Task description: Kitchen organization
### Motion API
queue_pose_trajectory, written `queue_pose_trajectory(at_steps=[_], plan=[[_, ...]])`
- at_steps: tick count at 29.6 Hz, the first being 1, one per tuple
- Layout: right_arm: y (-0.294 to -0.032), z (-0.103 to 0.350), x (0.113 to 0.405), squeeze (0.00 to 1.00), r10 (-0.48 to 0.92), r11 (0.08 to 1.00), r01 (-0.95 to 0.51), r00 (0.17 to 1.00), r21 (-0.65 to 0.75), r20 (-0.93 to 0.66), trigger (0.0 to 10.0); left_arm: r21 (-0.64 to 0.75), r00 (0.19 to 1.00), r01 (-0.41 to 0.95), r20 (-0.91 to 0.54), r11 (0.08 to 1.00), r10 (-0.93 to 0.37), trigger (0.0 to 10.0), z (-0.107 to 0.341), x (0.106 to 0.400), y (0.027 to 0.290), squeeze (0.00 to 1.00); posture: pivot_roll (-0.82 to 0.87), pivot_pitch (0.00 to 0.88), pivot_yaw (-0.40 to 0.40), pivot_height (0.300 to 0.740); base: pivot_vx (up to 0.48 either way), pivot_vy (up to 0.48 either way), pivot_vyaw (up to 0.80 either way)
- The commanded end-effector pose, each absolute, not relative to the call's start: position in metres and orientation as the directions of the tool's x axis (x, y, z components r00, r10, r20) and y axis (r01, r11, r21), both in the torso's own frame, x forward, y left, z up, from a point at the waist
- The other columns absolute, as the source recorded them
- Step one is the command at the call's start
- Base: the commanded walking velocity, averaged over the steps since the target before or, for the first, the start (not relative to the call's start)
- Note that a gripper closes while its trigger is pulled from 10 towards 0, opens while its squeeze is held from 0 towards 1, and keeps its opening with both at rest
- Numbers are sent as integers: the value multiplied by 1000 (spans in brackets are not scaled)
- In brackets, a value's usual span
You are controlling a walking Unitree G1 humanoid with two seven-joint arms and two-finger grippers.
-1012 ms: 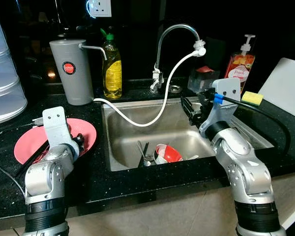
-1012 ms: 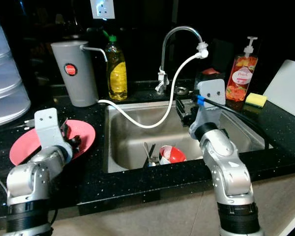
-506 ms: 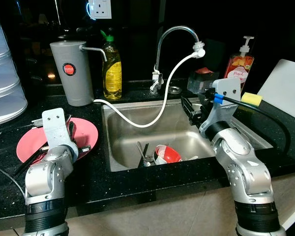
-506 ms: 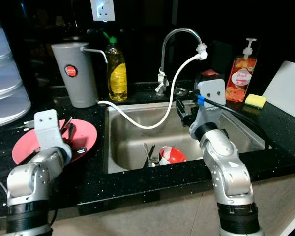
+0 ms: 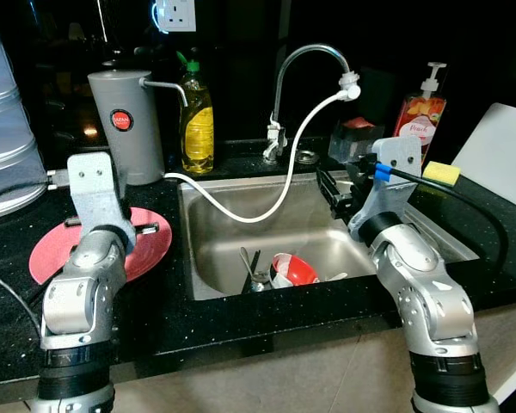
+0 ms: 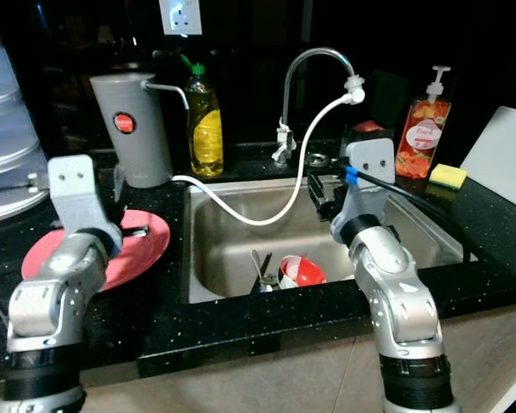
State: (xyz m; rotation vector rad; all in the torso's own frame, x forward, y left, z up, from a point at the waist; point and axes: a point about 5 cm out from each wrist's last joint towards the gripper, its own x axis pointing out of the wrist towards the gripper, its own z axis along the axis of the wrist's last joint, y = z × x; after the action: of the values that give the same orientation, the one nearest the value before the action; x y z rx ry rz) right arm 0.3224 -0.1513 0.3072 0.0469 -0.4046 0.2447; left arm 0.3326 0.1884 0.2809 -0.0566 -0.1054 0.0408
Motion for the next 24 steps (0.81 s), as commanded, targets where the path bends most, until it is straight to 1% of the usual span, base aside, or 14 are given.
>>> queue_pose_trajectory(at_steps=[1,4,5,6,7,9,10,11,14,15,16,18,21,24], plan=[[-153,312,321,0,239,955,-289,881,65,408,10000,-37,986,78,149,996,-72,10000,287,329,181,0,-51,41,-10,740,0,0,0],[-147,316,317,0,321,895,-417,848,156,421,10000,-32,948,276,177,961,-266,10000,291,320,170,0,-55,41,-10,740,0,0,0],[-147,316,317,0,321,895,-417,848,156,421,10000,-32,948,276,177,961,-266,10000,291,320,170,0,-55,41,-10,740,0,0,0],[-143,316,314,0,365,869,-466,829,164,423,10000,-21,922,347,191,938,-337,10000,292,316,166,0,-54,41,-11,740,0,0,0],[-143,316,314,0,365,869,-466,829,164,423,10000,-21,922,347,191,938,-337,10000,292,316,166,0,-54,41,-11,740,0,0,0],[-132,314,305,0,478,785,-591,769,185,424,10000,23,840,501,228,865,-492,10000,298,304,156,0,-56,41,-14,740,0,0,0],[-132,314,305,0,478,785,-591,769,185,424,10000,23,840,501,228,865,-492,10000,298,304,156,0,-56,41,-14,740,0,0,0],[-128,314,302,0,515,749,-632,744,199,425,10000,39,807,548,238,836,-540,10000,299,301,153,0,-56,41,-14,740,0,0,0],[-124,314,298,0,547,710,-671,716,213,434,10000,47,775,591,242,805,-583,10000,300,297,149,0,-57,40,-15,740,0,0,0],[-116,318,292,0,581,620,-737,662,270,473,10000,67,721,658,230,750,-654,10000,298,293,142,0,-57,40,-15,740,0,0,0],[-116,318,292,0,581,620,-737,662,270,473,10000,67,721,658,230,750,-654,10000,298,293,142,0,-57,40,-15,740,0,0,0],[-113,322,289,0,591,561,-768,633,308,500,10000,76,682,701,219,709,-698,10000,296,289,135,0,-57,40,-15,740,0,0,0],[-111,324,288,0,603,520,-787,613,330,510,10000,73,637,746,209,662,-742,10000,294,286,128,0,-57,40,-15,740,0,0,0],[-110,325,288,0,607,498,-795,604,346,516,10000,78,617,764,200,640,-761,10000,293,284,125,0,-61,37,-18,740,0,0,0]])
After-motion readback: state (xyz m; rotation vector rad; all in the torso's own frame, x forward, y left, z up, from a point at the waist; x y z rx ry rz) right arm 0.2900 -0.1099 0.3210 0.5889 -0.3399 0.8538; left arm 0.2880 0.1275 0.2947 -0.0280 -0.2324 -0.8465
